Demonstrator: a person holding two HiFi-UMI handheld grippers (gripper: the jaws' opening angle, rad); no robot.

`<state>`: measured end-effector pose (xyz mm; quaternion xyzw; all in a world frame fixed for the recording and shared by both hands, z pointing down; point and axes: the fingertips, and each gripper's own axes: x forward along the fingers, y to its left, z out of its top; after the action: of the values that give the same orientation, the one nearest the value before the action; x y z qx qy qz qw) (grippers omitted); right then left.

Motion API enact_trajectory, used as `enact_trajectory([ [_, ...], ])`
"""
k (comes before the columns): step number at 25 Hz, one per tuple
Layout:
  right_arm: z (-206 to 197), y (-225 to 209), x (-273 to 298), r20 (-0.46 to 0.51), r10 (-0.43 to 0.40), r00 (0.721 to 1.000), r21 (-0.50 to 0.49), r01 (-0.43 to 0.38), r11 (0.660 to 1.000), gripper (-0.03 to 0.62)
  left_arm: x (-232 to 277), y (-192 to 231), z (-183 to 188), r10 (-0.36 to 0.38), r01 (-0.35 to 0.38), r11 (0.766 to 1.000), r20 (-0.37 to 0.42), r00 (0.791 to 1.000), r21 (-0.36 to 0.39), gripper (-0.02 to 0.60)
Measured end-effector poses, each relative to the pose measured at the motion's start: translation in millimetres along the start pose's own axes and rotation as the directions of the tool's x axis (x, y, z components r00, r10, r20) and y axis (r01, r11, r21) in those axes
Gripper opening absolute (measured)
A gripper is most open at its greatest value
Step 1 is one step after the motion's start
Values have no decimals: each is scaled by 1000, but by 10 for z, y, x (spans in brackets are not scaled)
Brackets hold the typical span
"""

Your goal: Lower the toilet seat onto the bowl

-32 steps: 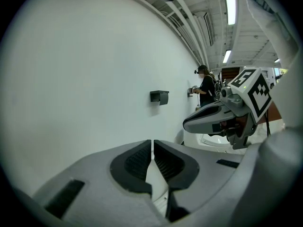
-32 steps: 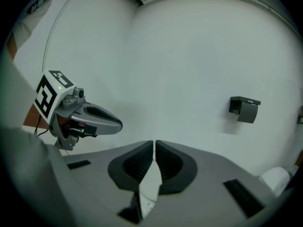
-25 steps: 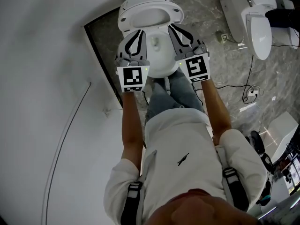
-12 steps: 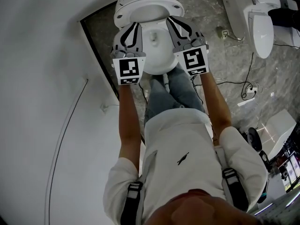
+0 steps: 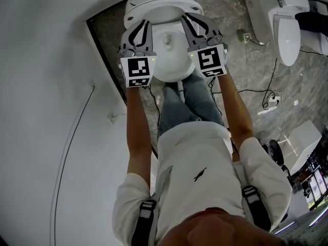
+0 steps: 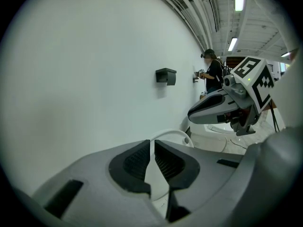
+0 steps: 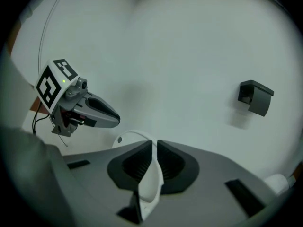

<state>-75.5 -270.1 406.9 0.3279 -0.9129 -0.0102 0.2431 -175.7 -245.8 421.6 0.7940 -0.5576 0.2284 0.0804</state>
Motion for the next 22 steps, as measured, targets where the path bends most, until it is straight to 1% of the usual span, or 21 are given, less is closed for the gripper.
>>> enact_trajectory([
  [6,-72,-91,129,-42,-12,999,-50,10,999,34,134,97,-46,2,-2,1000,-9,1000,9,31],
  [12,-139,-76,267,-61,-4,998,-82,-1,997,34,240,179,-146,-1,1,1000,-24,1000,15,32],
  [13,-148,-84,286,-63,-2,998,-88,-4,996,34,267,190,-166,-1,1,1000,-28,1000,12,39],
  [14,-157,-90,304,-65,-1,998,-93,-5,996,34,293,204,-184,-1,1,1000,-32,999,9,70],
  [15,-168,-91,321,-68,0,998,-98,-6,995,34,316,219,-206,0,1,1000,-36,999,7,86],
  [22,-261,-134,425,-85,-3,996,-110,-6,994,37,466,277,-307,-8,10,1000,-66,998,21,95],
])
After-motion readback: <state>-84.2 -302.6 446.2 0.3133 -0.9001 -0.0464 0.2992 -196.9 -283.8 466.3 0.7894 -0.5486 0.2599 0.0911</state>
